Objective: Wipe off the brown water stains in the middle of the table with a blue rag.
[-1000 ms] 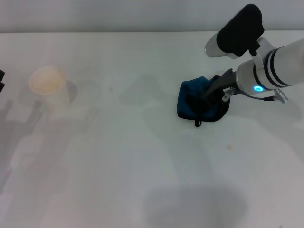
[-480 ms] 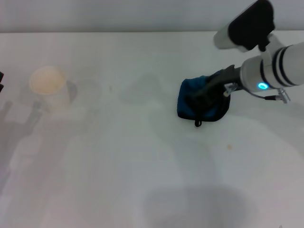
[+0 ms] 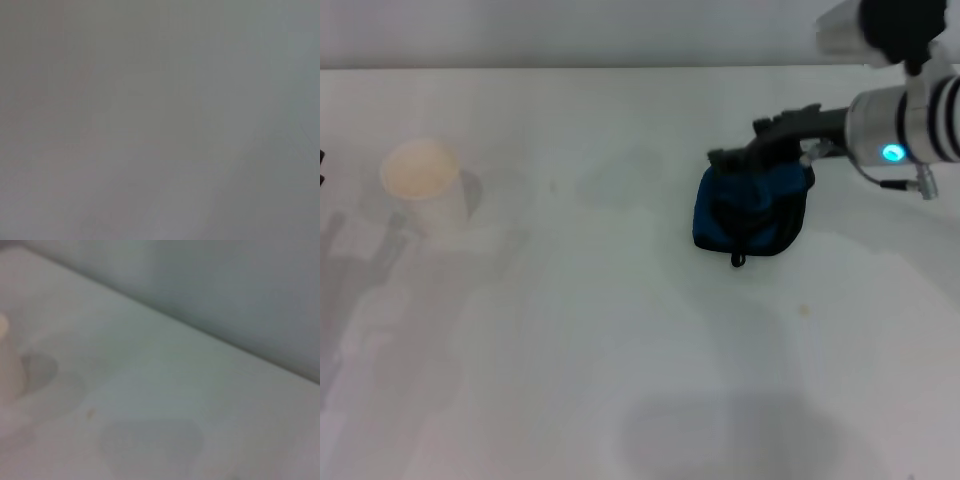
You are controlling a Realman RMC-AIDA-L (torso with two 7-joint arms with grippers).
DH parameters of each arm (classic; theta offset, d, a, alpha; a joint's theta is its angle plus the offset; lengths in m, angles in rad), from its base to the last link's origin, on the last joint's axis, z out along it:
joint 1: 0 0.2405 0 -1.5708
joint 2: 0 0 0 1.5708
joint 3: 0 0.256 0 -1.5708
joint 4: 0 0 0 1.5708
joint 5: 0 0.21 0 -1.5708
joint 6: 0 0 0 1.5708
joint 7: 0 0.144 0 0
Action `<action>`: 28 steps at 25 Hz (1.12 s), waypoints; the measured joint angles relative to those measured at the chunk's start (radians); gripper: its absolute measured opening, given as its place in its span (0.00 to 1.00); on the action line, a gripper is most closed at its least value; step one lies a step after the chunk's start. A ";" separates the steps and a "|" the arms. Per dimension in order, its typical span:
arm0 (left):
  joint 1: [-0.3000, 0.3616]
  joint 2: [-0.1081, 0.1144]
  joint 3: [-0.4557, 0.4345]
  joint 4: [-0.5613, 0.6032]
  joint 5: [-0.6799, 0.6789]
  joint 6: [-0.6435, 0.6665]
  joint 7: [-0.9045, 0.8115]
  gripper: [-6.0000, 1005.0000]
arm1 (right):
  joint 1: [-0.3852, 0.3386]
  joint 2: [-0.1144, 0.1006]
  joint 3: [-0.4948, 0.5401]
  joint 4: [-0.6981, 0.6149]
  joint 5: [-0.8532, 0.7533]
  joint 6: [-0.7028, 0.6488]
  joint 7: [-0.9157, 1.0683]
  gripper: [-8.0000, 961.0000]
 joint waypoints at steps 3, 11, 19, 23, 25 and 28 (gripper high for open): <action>0.000 0.000 -0.003 0.000 -0.002 0.010 0.000 0.89 | -0.036 0.004 0.072 -0.008 0.152 0.002 -0.103 0.88; 0.000 -0.001 -0.005 0.000 -0.004 0.014 0.000 0.89 | -0.141 0.002 0.258 0.228 1.114 -0.145 -0.735 0.88; -0.006 -0.002 -0.007 0.000 -0.010 0.014 0.000 0.89 | -0.136 0.007 0.302 0.607 1.631 -0.319 -1.300 0.88; -0.009 -0.005 -0.009 -0.009 -0.056 0.013 0.000 0.89 | -0.131 0.013 0.291 0.714 1.764 -0.319 -1.605 0.88; -0.012 -0.005 -0.009 -0.010 -0.057 0.007 0.000 0.89 | -0.118 0.014 0.278 0.758 1.826 -0.315 -1.715 0.88; -0.016 -0.005 -0.009 -0.010 -0.058 -0.005 0.000 0.89 | -0.096 0.014 0.273 0.807 1.885 -0.296 -1.821 0.88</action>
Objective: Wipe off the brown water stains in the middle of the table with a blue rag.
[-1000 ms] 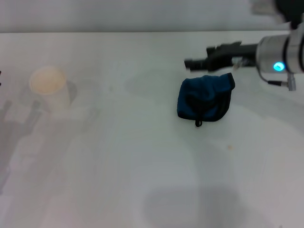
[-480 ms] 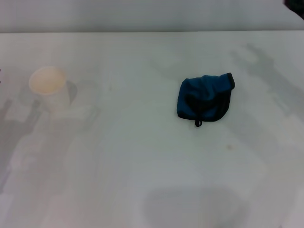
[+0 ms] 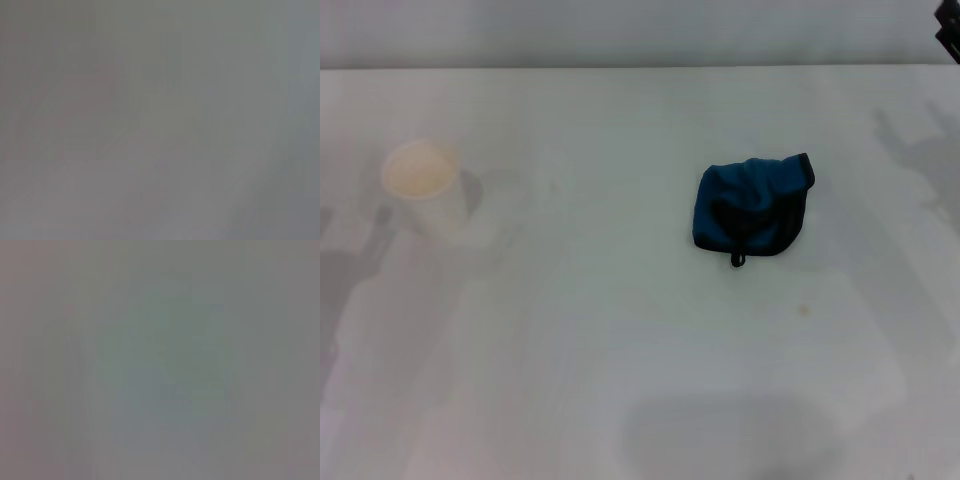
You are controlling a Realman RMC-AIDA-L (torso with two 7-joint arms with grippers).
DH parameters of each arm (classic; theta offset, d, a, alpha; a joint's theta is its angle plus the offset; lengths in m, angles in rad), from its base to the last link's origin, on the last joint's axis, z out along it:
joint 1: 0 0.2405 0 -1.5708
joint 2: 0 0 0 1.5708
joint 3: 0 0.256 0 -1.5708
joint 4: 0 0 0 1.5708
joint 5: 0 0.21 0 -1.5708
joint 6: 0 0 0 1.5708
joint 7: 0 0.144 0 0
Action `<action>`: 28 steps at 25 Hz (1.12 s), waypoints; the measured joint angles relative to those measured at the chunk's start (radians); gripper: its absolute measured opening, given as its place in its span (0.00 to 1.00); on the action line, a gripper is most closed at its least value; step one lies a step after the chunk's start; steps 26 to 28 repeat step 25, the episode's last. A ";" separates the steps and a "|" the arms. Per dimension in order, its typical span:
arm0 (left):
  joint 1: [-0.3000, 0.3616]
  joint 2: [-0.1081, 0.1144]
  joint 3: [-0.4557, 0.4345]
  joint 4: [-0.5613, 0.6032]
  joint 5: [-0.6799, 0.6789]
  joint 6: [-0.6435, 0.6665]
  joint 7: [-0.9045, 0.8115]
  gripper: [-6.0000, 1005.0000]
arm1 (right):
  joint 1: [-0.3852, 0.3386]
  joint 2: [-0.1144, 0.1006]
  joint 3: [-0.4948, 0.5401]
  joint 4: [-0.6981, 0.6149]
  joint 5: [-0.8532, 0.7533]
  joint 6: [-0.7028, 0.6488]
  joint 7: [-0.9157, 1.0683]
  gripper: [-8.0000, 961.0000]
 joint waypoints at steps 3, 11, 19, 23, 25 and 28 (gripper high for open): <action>-0.014 0.000 0.000 0.000 -0.004 -0.024 0.000 0.89 | 0.022 0.000 0.003 0.012 0.030 0.044 -0.081 0.88; -0.070 0.000 0.000 -0.010 -0.034 -0.093 0.002 0.89 | 0.078 -0.004 0.013 0.007 0.050 0.155 -0.178 0.88; -0.102 -0.001 0.000 -0.026 -0.129 -0.153 0.002 0.89 | 0.103 -0.004 0.014 0.014 0.115 0.170 -0.232 0.88; -0.102 -0.001 0.000 -0.026 -0.182 -0.172 0.002 0.89 | 0.112 -0.004 0.014 0.014 0.116 0.183 -0.232 0.88; -0.102 0.000 0.000 -0.025 -0.202 -0.177 0.004 0.89 | 0.115 -0.005 0.014 0.013 0.116 0.192 -0.232 0.88; -0.102 0.000 0.000 -0.025 -0.202 -0.177 0.004 0.89 | 0.115 -0.005 0.014 0.013 0.116 0.192 -0.232 0.88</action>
